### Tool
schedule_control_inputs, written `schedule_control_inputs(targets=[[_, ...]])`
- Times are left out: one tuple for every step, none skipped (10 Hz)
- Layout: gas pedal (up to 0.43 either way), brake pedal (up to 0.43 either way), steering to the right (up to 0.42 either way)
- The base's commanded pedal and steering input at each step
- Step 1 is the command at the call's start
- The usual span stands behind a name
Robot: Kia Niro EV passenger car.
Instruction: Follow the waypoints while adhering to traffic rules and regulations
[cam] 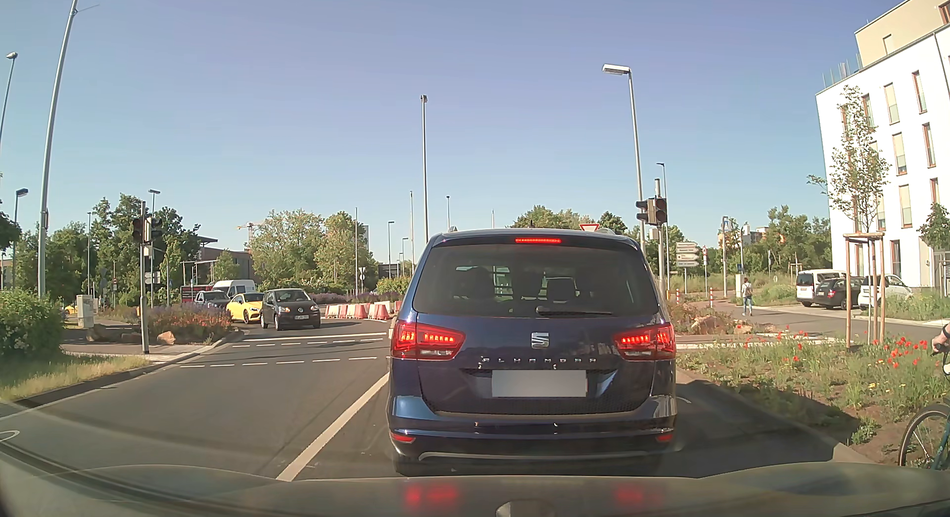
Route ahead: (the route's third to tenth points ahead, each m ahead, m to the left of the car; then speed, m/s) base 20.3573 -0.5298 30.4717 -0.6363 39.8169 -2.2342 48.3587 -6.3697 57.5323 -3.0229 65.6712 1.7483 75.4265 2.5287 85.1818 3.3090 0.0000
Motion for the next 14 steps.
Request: schedule_control_inputs(targets=[[0.0, 0.341, 0.012], [0.0, 0.341, 0.012], [0.0, 0.341, 0.012], [0.0, 0.341, 0.012], [0.0, 0.341, 0.012], [0.0, 0.341, 0.012], [0.0, 0.341, 0.012], [0.0, 0.341, 0.012], [0.0, 0.341, 0.012], [0.0, 0.341, 0.012], [0.0, 0.341, 0.012], [0.0, 0.341, 0.012], [0.0, 0.341, 0.012], [0.0, 0.341, 0.012]])
